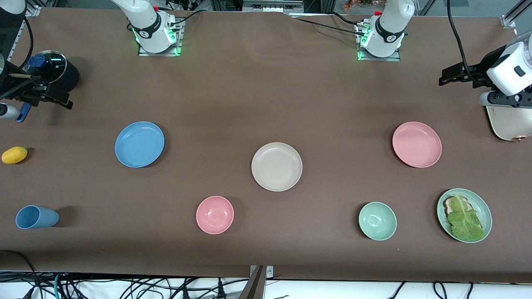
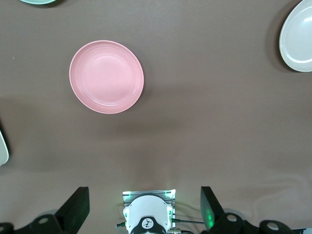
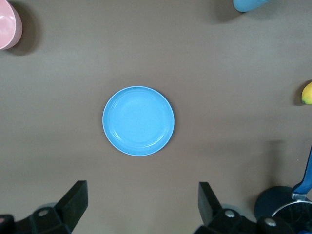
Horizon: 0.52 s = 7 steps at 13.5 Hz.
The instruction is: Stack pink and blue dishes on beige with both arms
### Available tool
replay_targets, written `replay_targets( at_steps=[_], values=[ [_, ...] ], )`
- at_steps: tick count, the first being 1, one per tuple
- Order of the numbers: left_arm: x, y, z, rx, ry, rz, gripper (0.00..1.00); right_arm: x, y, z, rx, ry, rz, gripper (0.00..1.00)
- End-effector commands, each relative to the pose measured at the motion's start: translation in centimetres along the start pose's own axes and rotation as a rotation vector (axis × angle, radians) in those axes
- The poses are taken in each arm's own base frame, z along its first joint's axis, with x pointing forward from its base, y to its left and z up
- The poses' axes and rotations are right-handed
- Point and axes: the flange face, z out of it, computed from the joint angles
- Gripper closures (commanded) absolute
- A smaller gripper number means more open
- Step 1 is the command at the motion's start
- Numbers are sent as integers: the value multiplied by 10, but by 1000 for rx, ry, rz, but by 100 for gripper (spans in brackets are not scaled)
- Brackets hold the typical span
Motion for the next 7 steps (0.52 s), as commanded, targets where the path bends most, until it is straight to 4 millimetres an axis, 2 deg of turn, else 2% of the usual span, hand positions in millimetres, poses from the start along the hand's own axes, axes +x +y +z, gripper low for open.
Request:
replay_targets(
  at_steps=[1,5,7],
  values=[
    [1,4,-6,22,12,-3,0,-4,4,-3,-1,-2,-12,0],
    [11,2,-11,10,28,-5,0,-4,4,-3,-1,-2,-12,0],
    [25,3,2,28,0,-2,0,-4,4,-3,-1,-2,-12,0]
  ],
)
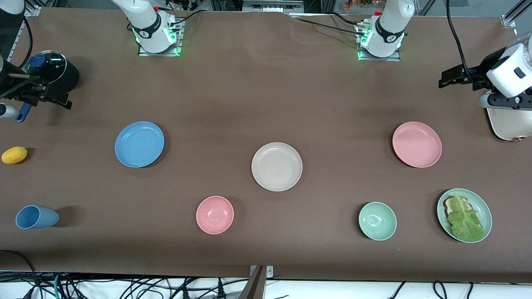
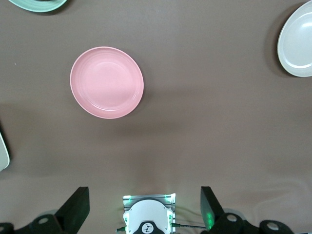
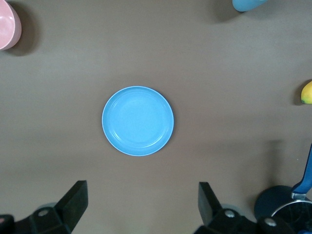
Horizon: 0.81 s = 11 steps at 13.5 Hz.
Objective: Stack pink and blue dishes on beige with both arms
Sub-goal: 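Move the left gripper down to the rim of the pink plate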
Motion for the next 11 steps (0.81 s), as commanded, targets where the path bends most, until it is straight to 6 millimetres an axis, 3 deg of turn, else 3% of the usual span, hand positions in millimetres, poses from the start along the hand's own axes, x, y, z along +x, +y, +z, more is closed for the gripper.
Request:
replay_targets(
  at_steps=[1,8,11],
  values=[
    [27,1,15,28,-34,-4,0,-4,4,-3,-1,-2,-14,0],
    [88,-15,92,28,-172,-33,0,-3,9,-1,1,-5,-3,0],
    [112,-51,106,13,-112,-36,0,-3,9,-1,-1,-5,-4,0]
  ],
)
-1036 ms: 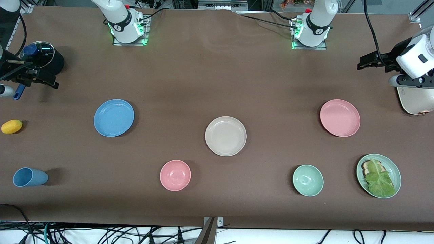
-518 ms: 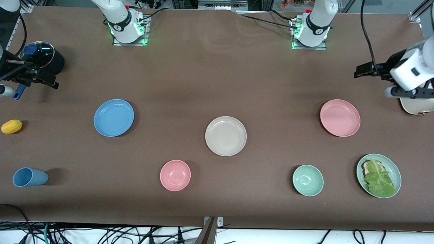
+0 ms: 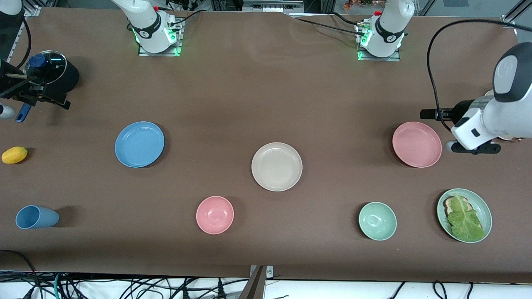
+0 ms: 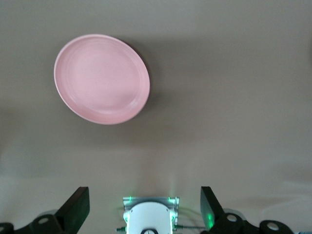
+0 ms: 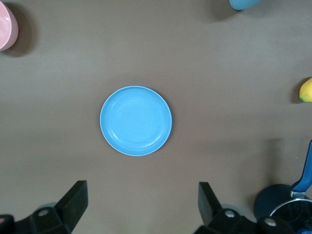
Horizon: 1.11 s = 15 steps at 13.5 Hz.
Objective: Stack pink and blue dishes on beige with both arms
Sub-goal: 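Move the left gripper down to the rim of the pink plate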
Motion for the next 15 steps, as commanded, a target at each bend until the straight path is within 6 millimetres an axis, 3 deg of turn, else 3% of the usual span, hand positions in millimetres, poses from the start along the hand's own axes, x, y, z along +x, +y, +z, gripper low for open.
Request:
replay_targets(
  at_steps=[1,3,6,10,15],
  values=[
    [25,-43,1,-1,67,57,0,-4,4,-2,-2,-3,-14,0],
    [41,-81,19,-23,82,108,0,-4,3,-2,-2,-3,-15,0],
    [57,-117,40,-37,98,130,0,-4,4,-2,-2,-3,-14,0],
    [81,-170,94,-125,137,164,0,-4,4,-2,-2,-3,-14,0],
    [98,-216,146,-198,163,217,0,-4,4,-2,-2,-5,-14,0]
  ],
)
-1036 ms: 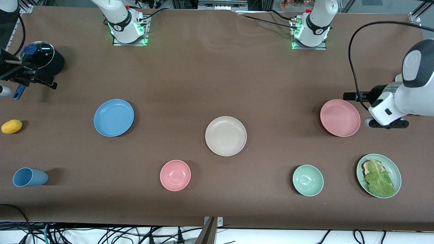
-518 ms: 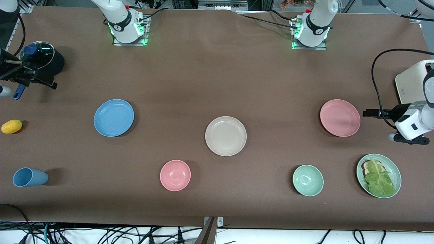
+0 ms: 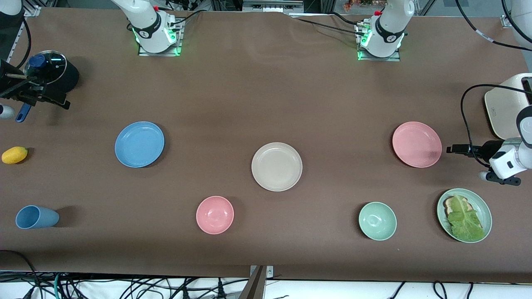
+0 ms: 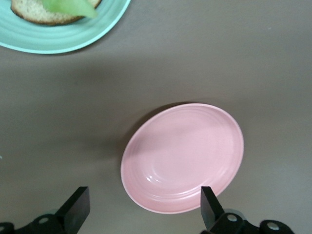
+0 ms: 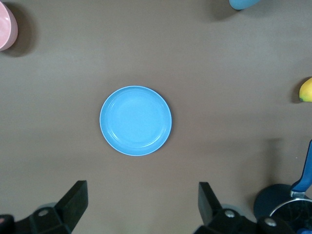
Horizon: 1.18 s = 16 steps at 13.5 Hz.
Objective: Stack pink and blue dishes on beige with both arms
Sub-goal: 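Move the left gripper down to the rim of the pink plate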
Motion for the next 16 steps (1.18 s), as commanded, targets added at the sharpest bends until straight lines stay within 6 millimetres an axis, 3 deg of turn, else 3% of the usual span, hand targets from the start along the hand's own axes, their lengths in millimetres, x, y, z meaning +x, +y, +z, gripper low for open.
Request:
replay_targets(
  at_steps=[1,8,13,14,16],
  values=[
    [3,-16,15,-47,35,60,0,-4,3,-2,-2,-4,-14,0],
    [-8,-39,74,-91,87,74,0,-4,4,-2,-1,-4,-12,0],
    [-16,-43,102,-104,121,79,2,-4,4,-2,-1,-4,-12,0],
    [-19,-45,108,-110,133,85,9,-4,4,-2,-1,-4,-12,0],
    [-20,-46,110,-109,146,114,49,-4,4,-2,-1,-4,-12,0]
  ],
)
